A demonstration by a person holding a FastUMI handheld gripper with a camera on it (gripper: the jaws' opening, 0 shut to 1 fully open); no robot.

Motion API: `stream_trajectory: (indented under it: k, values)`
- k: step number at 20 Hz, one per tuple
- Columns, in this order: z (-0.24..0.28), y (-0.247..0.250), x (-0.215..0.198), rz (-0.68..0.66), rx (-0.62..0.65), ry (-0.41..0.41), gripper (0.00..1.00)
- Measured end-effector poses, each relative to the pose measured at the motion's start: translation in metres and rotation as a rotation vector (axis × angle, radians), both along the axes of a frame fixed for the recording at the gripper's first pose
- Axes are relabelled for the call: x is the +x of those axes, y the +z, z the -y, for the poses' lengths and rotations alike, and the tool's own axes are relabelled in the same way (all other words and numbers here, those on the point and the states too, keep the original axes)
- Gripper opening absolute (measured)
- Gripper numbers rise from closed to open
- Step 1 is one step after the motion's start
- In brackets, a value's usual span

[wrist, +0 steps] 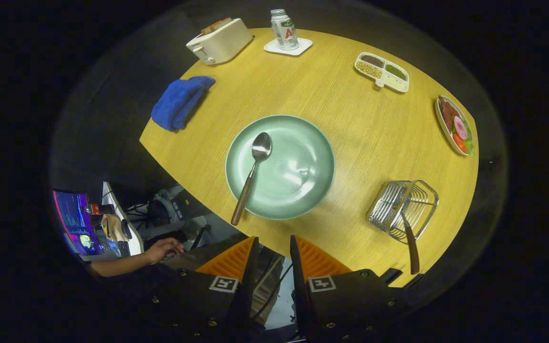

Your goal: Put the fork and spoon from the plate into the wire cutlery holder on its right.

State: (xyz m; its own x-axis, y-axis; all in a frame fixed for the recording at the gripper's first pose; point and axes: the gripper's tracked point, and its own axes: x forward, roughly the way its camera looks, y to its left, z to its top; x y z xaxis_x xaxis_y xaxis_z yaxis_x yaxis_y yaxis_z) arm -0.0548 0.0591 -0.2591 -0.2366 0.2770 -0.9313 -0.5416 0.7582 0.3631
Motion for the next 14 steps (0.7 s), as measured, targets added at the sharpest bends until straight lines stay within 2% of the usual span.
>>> stream_trajectory:
  k: [1, 5, 12, 14]
  values:
    - [-0.006, 0.002, -0.014, -0.005, 0.004, 0.013, 0.39]
    - [-0.023, -0.003, -0.013, -0.015, 0.015, 0.017, 0.39]
    - [-0.07, -0.043, -0.019, -0.057, 0.028, -0.094, 0.39]
    - [-0.074, -0.056, -0.016, -0.082, 0.005, -0.102, 0.39]
